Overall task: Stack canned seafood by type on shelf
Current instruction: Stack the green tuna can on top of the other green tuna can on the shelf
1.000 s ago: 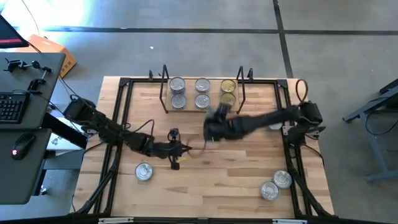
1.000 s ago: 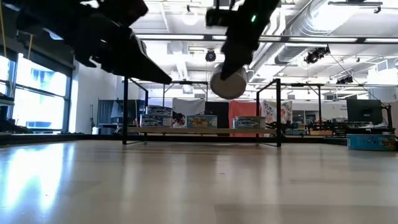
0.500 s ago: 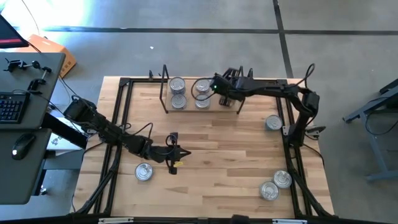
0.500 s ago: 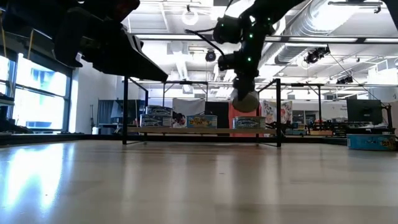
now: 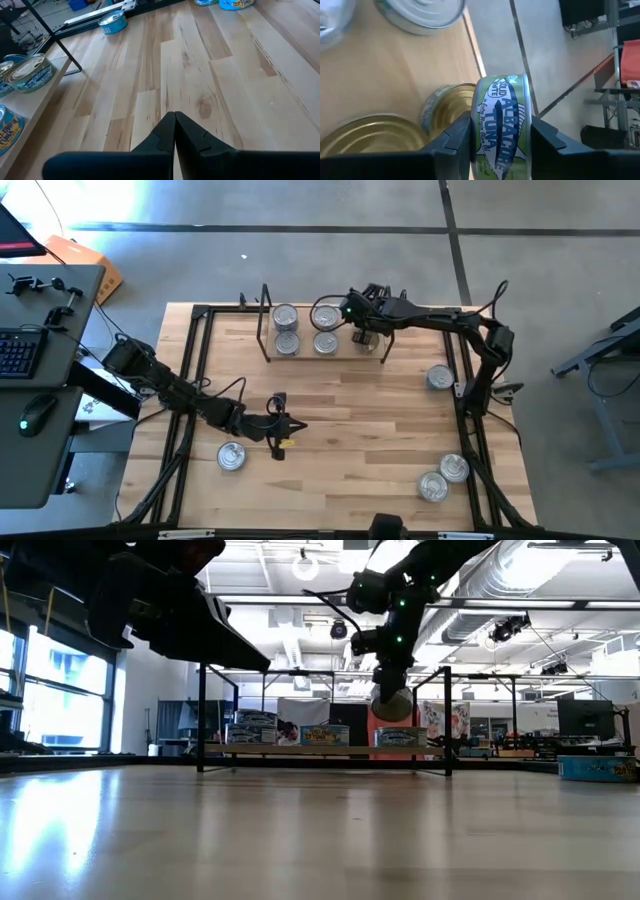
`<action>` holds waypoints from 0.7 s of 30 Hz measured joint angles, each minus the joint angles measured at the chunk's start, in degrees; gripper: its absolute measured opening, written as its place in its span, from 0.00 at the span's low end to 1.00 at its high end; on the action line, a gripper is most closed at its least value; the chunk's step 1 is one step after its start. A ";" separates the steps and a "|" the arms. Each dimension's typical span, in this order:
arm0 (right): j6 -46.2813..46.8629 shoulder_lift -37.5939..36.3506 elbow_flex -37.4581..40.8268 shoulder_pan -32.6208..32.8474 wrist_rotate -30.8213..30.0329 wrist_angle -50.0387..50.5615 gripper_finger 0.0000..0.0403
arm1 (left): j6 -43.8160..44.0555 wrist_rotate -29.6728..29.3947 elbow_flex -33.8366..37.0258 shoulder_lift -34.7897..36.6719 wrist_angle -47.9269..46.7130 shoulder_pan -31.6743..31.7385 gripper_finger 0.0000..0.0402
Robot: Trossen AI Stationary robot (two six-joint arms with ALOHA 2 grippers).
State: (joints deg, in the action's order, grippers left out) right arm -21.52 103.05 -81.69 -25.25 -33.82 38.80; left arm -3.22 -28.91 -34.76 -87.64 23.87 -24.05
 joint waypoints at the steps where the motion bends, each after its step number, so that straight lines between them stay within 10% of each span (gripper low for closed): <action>1: 0.00 0.19 0.00 -0.21 -0.07 -0.26 0.29 | 0.02 0.00 0.00 0.00 0.00 0.00 0.00; 16: -1.32 3.79 0.00 -0.25 -0.90 0.55 0.30 | 0.02 0.00 -0.02 0.00 0.25 0.00 0.00; 21: -1.03 3.75 0.00 0.89 0.26 1.89 0.49 | 0.04 -0.01 -0.02 0.00 0.25 0.00 0.00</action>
State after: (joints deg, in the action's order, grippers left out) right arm -22.55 106.81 -81.69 -24.36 -33.56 40.69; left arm -3.18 -28.92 -34.79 -87.64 24.12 -24.05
